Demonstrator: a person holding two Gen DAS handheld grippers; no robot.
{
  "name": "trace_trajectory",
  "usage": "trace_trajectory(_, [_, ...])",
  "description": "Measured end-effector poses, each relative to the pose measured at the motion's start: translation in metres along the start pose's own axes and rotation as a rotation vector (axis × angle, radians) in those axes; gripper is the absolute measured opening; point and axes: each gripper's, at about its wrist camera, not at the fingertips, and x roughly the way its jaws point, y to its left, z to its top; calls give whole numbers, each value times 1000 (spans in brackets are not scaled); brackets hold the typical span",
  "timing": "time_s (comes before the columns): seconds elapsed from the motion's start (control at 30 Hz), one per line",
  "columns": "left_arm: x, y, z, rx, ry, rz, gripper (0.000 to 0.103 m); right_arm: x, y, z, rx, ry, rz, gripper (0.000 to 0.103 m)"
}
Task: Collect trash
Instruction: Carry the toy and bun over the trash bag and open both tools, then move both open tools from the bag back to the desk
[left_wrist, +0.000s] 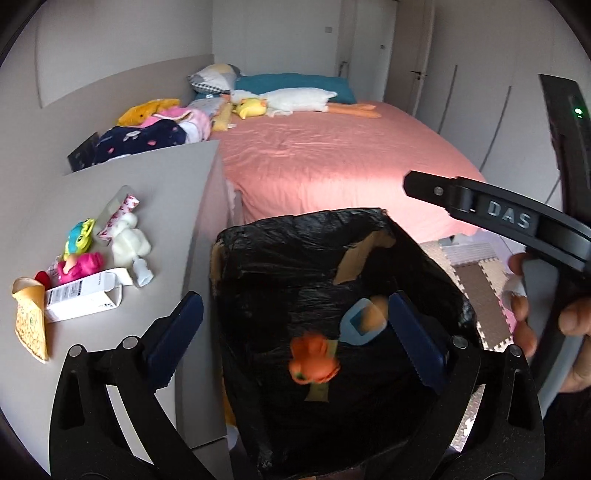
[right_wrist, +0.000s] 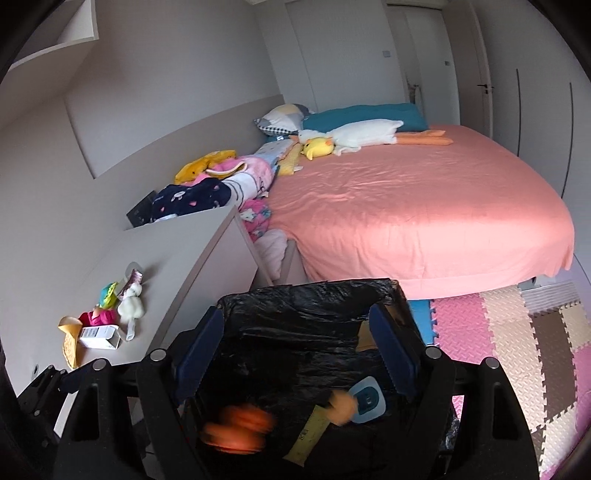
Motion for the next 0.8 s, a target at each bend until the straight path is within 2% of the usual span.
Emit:
trace_trajectory(0.2, [-2, 1, 0, 21, -13, -2, 97, 5, 8, -1, -16, 10, 4, 82])
trace_trajectory(0.6, [-13, 43, -10, -45, -17, 97, 97, 19, 48, -9, -99, 40, 55, 82])
trace_trajectory(0.8, [-22, 75, -20, -88, -23, 184, 97, 27, 73, -15, -143, 56, 83, 82])
